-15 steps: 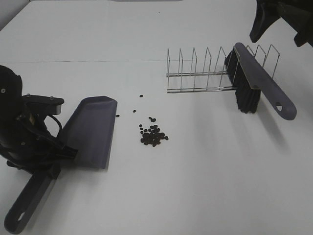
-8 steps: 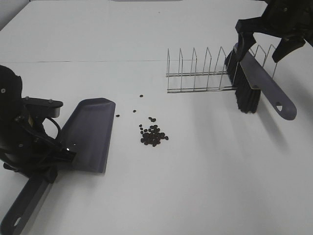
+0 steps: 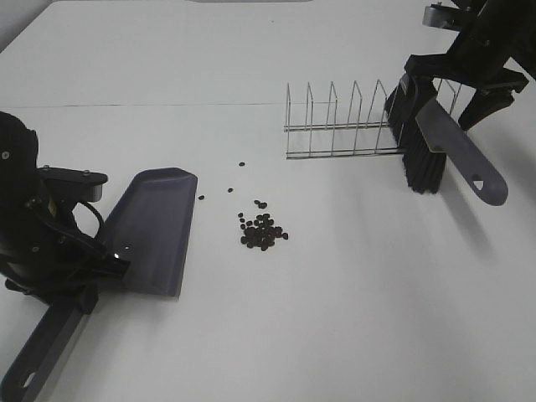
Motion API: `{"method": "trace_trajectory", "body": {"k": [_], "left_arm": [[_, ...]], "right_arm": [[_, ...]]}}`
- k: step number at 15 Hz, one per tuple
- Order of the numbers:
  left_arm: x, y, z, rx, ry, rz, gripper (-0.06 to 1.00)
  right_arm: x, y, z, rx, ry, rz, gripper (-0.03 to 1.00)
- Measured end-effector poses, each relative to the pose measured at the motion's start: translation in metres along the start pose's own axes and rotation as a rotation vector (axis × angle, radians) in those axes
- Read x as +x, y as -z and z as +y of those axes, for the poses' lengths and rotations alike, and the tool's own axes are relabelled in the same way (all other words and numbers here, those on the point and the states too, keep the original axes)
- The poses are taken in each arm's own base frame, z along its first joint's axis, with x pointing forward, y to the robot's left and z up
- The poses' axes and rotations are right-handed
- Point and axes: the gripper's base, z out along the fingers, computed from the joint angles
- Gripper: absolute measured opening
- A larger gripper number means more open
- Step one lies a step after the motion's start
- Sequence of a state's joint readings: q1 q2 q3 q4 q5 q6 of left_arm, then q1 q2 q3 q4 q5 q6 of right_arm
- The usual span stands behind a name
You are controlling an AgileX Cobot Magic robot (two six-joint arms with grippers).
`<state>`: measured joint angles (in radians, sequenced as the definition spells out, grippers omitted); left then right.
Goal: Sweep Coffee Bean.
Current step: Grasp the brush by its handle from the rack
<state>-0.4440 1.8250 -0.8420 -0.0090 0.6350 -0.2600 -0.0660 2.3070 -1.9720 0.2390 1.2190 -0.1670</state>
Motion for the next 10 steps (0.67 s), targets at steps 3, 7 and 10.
{"method": "trace_trajectory", "body": {"k": [3,7,10], "left_arm": [[0.0,0.0,0.0,0.0,0.0,0.0,0.32],[0.0,0.0,0.0,0.0,0.0,0.0,0.32],[0.0,0.0,0.0,-0.001,0.0,0.002,0.32]], "right_arm": [[0.001,-0.025,-0.006,-0.002,-0.008,0.052,0.82],[0.002,-0.03,-0.007,-0.003,-0.01,0.064,0.82],[0.002,-0.041,-0.009,-0.014,-0.019,0.084,0.78]]}}
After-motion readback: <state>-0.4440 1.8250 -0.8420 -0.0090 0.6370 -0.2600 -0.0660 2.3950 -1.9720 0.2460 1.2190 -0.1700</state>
